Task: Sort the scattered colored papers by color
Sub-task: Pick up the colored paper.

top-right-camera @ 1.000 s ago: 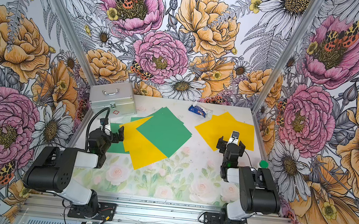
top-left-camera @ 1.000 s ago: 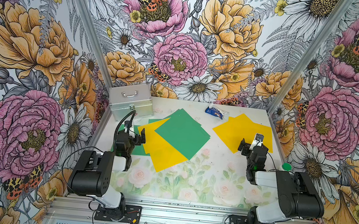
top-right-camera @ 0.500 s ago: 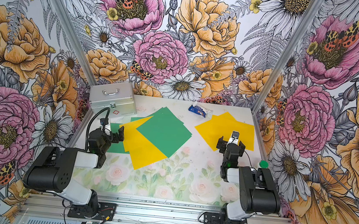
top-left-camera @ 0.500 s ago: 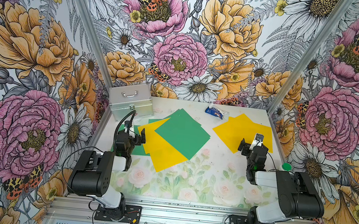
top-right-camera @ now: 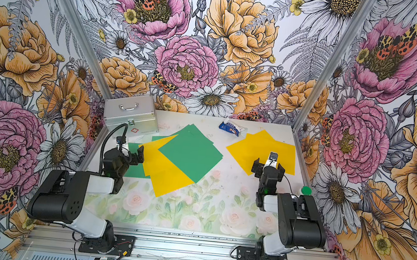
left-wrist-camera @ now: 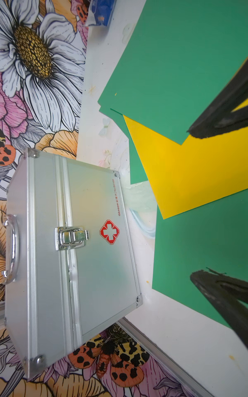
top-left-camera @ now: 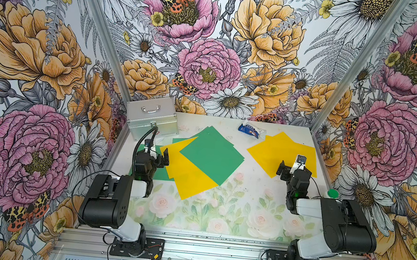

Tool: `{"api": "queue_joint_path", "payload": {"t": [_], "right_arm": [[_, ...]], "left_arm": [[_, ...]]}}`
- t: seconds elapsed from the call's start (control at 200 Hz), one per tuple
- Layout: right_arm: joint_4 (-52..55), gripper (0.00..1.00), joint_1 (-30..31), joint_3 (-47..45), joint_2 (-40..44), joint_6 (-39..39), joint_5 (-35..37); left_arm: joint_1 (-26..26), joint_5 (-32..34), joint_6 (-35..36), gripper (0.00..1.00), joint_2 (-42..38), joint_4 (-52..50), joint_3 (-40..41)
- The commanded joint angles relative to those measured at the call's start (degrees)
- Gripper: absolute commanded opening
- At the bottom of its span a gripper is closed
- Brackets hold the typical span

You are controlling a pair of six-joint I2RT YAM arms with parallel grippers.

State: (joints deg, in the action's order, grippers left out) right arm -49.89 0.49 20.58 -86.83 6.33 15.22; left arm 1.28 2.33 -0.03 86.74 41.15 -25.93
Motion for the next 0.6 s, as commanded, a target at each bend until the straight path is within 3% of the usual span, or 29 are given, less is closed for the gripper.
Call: {"api": "queue_joint_path", "payload": {"t": [0.0,0.06,0.155,0.215,0.335,0.465,0.595], "right_arm": [[4.5,1.00,1.0,3.0,1.5,-1.2,1.0],[16.9,1.00,2.0,8.5,4.3,-2.3,1.4],[35.4,1.00,2.2,19.1,6.5,-0.5,-3.5],[43.1,1.00,2.4,25.5,6.0,1.0,-6.9],[56.1,1.00,3.3,37.3,3.0,6.7,-7.2],[58.7,1.00,4.7,41.6,0.8,12.6,-19.6],[58.6,1.00,6.7,42.6,-2.9,18.9,-29.3]], "left_arm": [[-0.1,4.0,-0.8,0.98,-4.7,-17.2,-9.4],[-0.9,5.2,0.3,0.98,-5.8,-23.2,-13.4],[-4.5,17.4,2.3,0.98,-6.6,-33.0,-20.8],[-6.6,20.4,1.4,0.98,-6.9,-37.8,-24.6],[-12.2,20.1,-3.8,0.99,-7.6,-43.3,-29.4],[-17.0,16.3,-12.6,0.99,-6.3,-48.9,-34.1],[-17.4,11.0,-21.5,0.98,-3.0,-48.8,-34.8]]}}
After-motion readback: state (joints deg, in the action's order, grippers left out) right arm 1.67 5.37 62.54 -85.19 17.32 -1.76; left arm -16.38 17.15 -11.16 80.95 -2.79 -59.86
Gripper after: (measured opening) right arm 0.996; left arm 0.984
